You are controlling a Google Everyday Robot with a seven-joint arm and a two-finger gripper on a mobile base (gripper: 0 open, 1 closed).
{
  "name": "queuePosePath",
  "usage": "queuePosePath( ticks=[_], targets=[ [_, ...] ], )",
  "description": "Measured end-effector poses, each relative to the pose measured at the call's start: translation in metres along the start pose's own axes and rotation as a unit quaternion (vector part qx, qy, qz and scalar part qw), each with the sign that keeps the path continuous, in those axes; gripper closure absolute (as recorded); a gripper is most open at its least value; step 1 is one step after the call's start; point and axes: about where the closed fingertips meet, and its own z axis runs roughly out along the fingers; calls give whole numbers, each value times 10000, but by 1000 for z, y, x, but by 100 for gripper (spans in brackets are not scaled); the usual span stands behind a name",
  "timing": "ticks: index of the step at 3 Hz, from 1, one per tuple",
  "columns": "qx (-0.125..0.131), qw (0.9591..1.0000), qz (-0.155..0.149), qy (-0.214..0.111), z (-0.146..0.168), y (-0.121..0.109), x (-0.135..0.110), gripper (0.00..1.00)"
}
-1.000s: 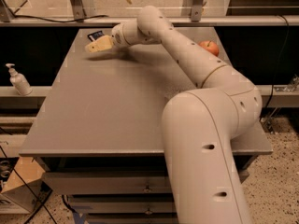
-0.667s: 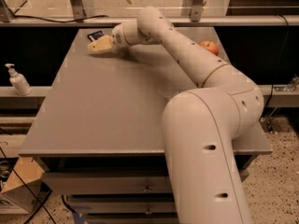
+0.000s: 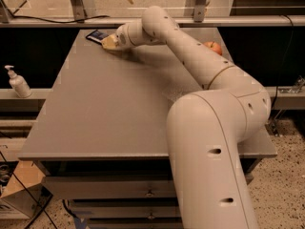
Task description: Pick rxbar blueberry
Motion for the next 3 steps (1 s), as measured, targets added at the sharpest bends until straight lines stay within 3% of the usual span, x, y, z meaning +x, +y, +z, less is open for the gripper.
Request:
queuePosePath(
  ticks=[1,2,3],
  targets=[
    [0,10000,0,0,-1,0,-3,87],
    [0,10000,0,0,-2,0,-3,100],
    [1,10000,0,0,-2,0,-3,100]
  ],
)
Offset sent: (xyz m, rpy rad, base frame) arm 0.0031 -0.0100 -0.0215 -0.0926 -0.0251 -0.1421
